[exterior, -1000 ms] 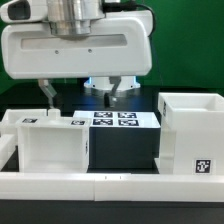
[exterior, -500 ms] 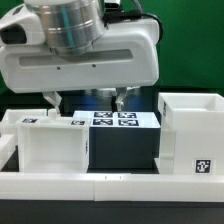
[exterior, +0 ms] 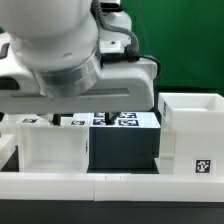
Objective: Assemble drawer
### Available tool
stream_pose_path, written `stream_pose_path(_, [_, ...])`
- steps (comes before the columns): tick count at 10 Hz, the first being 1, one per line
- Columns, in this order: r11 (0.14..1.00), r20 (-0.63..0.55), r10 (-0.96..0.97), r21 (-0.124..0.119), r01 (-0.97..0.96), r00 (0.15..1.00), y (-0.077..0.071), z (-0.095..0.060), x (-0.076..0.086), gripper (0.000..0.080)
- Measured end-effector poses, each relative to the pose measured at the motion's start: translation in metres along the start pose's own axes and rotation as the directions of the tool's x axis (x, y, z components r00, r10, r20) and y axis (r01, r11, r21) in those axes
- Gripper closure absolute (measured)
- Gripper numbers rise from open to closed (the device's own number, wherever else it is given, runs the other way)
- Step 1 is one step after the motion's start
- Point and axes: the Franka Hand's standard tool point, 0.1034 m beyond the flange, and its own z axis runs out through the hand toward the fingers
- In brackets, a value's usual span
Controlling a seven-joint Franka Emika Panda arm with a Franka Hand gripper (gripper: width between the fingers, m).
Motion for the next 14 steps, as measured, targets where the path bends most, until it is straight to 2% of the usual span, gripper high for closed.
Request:
stream_pose_path(3, [1.000,-0.008,0.012,0.012,-0.011,1.000,-0.002,0.008,-0.013,0.0151])
stream_pose_path(4, [1.000,0.006,0.010,0.011,-0.010,1.000,0.001,0.008,-0.009,0.0151])
stream_pose_path(6, [0.997,-0.113,-0.079,-0.019,0.077,0.990,0.001,-0.005,0.015,0.0151])
stream_pose_path(7, [0.997,-0.141,-0.078,-0.023,0.076,0.987,0.002,-0.005,0.017,0.0151])
stream_pose_path(11, [0.997,-0.140,-0.073,-0.019,0.071,0.987,0.005,-0.003,0.016,0.0151])
stream_pose_path(14, [1.000,-0.098,-0.008,-0.007,0.008,0.995,0.011,0.014,0.022,0.0151])
